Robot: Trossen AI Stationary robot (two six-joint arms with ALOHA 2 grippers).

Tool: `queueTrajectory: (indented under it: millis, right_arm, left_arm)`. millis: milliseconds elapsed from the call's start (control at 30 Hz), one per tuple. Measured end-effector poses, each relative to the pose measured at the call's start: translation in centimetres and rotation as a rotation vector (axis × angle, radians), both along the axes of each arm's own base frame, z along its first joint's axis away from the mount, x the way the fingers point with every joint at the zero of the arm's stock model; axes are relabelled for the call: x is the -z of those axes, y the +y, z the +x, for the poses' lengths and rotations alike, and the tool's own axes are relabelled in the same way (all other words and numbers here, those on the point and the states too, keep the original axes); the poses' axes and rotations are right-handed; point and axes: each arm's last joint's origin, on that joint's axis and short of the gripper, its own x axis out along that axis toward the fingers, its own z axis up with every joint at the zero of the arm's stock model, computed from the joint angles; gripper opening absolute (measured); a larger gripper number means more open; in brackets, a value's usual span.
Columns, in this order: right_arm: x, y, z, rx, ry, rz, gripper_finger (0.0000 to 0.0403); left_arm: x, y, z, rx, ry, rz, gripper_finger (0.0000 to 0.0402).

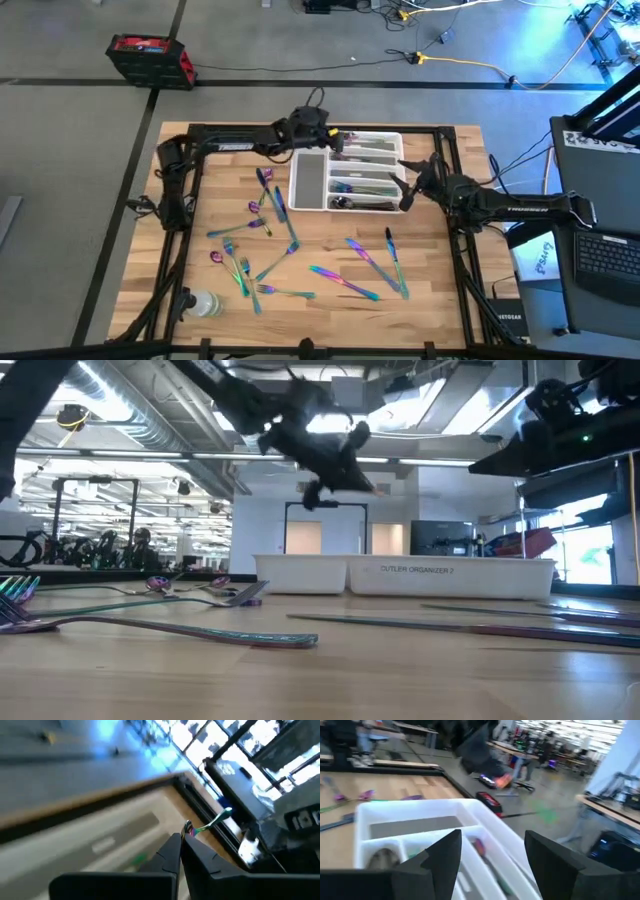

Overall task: Sort silverware
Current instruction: Put the blue spoon into the tray organizer, then put the blue fork into the tray organizer

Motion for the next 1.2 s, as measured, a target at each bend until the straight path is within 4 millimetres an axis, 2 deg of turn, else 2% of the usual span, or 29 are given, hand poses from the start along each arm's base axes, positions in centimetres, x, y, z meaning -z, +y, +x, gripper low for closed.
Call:
queueTrajectory:
  millis: [100,300,433,633,867,1000,1200]
  right_arm:
    - [0.0,0.0,0.0,0.006,0.0,-0.001,0.0202]
    - [0.1,-0.1,-0.1,0.068,-0.009,0.024,0.0202]
    - [0.2,-0.2,-0.2,0.102,-0.019,0.05,0.0202]
    - [0.3,-0.2,-0.2,0.103,-0.007,0.055,0.0202]
    - [0.4,-0.2,-0.2,0.106,-0.012,0.075,0.0202]
    - [0.5,-0.2,-0.2,0.106,-0.012,0.076,0.0202]
    - [0.4,-0.2,-0.2,0.108,-0.012,0.076,0.0202]
  left_arm:
    - [1.3,0.5,0.8,-0.061,0.061,-0.092,0.0]
    - [2.9,1.5,1.7,-0.078,0.183,-0.145,0.0]
    - [3.4,1.7,2.0,-0.074,0.203,-0.197,0.0006]
    - [3.9,2.3,1.9,-0.159,0.205,-0.253,0.0031]
    - [4.5,2.7,1.3,-0.206,0.289,-0.213,0.0058]
    - [4.4,2.9,1.2,-0.201,0.333,-0.12,0.0063]
    - [4.3,2.3,1.6,-0.052,0.377,-0.038,0.0063]
